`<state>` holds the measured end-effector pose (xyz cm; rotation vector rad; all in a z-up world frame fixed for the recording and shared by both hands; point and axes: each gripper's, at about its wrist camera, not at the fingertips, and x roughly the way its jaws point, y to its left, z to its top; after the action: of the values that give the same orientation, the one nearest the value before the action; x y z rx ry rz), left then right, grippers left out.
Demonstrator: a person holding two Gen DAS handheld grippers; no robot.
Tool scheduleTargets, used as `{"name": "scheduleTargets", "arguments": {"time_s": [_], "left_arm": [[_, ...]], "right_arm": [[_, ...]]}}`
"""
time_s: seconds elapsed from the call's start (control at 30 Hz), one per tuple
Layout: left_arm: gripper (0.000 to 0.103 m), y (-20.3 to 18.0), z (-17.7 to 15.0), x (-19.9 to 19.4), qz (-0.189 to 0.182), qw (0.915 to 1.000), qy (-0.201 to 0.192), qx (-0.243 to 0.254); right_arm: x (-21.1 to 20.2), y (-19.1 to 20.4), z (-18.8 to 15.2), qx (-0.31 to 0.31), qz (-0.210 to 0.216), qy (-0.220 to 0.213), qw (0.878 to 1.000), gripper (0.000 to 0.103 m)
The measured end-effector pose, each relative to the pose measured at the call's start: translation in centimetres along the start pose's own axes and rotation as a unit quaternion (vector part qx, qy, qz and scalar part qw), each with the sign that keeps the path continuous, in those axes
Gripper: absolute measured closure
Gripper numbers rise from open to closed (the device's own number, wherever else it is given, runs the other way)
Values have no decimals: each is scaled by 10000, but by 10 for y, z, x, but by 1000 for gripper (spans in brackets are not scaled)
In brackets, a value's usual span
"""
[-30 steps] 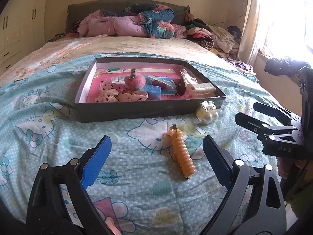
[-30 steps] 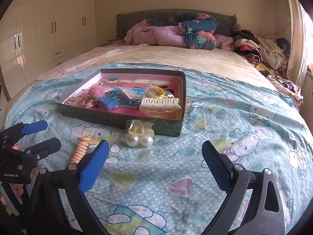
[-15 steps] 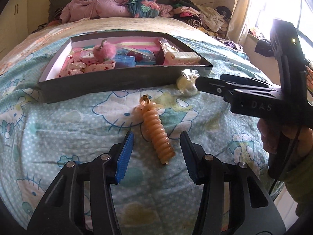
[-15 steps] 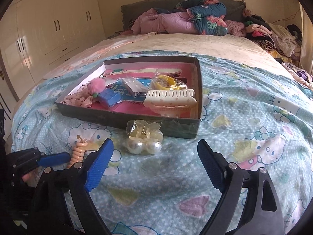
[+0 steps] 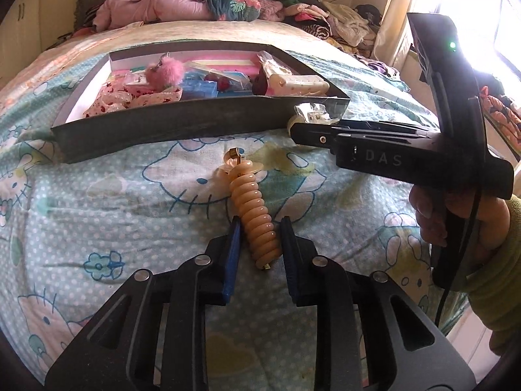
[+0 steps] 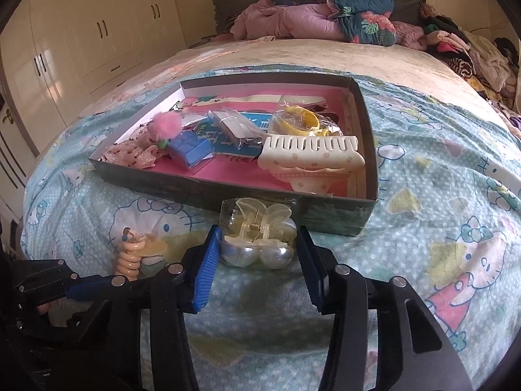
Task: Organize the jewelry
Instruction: 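Grasp the orange spiral coil with the left tool while the right tool grasps the pearl claw clip, then carry the coil into the tray with the left tool while the right tool releases the pearl clip there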
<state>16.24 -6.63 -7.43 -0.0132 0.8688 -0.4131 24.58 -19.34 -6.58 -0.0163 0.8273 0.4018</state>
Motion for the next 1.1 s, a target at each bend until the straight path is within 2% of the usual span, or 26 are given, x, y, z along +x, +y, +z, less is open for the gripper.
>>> {"name": "scheduleTargets", "arguments": {"time_s": [0.17,0.23,0.6,1.1], "left_arm": [[88,6,1,-8,-17,9999,-98,-94],[92,9,3,-12,-3,9997,-160,-164],[92,36,14,-36,116,9968,-529,-590],[92,88,45,-66,483,9871,-1099,-1057]], "right_arm": [[-11,7,-2,-52,19,-115,9999,58],[-17,9,-2,-62,60,-156,9998,58],[-45,31,-4,-256,222,-355,9988,58],[-49,58,28,-555,354,-578,9962,58]]}}
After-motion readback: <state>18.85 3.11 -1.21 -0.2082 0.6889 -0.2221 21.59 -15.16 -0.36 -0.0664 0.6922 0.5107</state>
